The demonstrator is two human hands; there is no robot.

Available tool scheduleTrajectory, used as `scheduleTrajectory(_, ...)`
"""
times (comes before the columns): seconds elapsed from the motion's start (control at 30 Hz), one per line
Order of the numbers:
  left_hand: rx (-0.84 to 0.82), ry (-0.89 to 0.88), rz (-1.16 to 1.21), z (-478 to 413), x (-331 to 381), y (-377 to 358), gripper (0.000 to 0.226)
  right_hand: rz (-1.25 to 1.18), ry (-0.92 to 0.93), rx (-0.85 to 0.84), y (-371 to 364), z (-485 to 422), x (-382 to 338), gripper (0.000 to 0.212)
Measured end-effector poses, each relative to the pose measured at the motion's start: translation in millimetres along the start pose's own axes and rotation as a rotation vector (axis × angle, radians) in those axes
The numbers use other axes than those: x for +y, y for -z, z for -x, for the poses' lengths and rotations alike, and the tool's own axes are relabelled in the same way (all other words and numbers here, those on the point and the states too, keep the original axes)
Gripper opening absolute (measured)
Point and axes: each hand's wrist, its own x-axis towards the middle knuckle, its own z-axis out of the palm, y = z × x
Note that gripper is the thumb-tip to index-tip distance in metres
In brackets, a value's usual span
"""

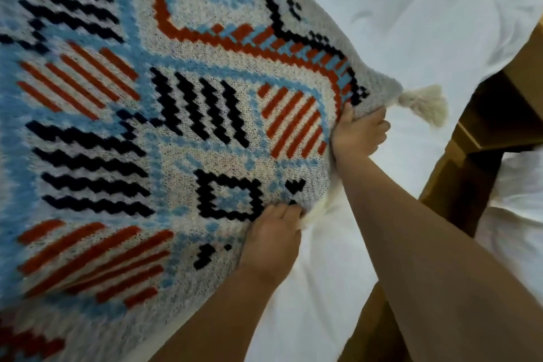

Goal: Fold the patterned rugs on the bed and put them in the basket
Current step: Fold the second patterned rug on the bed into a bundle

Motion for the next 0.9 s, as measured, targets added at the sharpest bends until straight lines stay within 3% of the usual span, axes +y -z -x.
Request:
scheduleTrajectory(0.23, 0.044, -0.010, 0.021, 0.0, -4.4, -7.4, 0.035, -0.025, 0.041, 0.004, -3.2, 13.9, 6.8, 0.068)
scheduleTrajectory(0.33, 0.036, 0.004, 0.003, 5.8, 0.9, -3.9, 0.040, -0.146, 0.056, -0.083, 3.1, 40.1, 13.9, 0.074)
scheduleTrajectory(0.5, -0.037, -0.018, -0.080, 57.5, -7.4, 12.7, 0.058, -0.386, -0.091, -0.229, 26.4, 113.8, 35.5, 0.083)
scheduleTrajectory(0.63, 0.149, -0.093, -0.307, 136.8, -42.8, 58.1, 0.054, -0.414, -0.170, -0.332, 44.6, 209.0, 49.0, 0.082)
scheduleTrajectory(0.7, 0.219, -0.018, -0.443, 175.7, -65.4, 78.7, 0.058, -0.463, -0.240, -0.390, 49.4, 256.2, 47.2, 0.082)
scheduleTrajectory(0.77, 0.248, 0.143, -0.529, 212.9, -87.9, 100.2, 0.076, -0.528, -0.330, -0.479, 52.2, 305.2, 38.8, 0.082)
scheduleTrajectory(0.9, 0.308, 0.483, -0.507, 276.5, -124.5, 130.7, 0.089, -0.575, -0.495, -0.732, 45.5, 393.4, 13.3, 0.072)
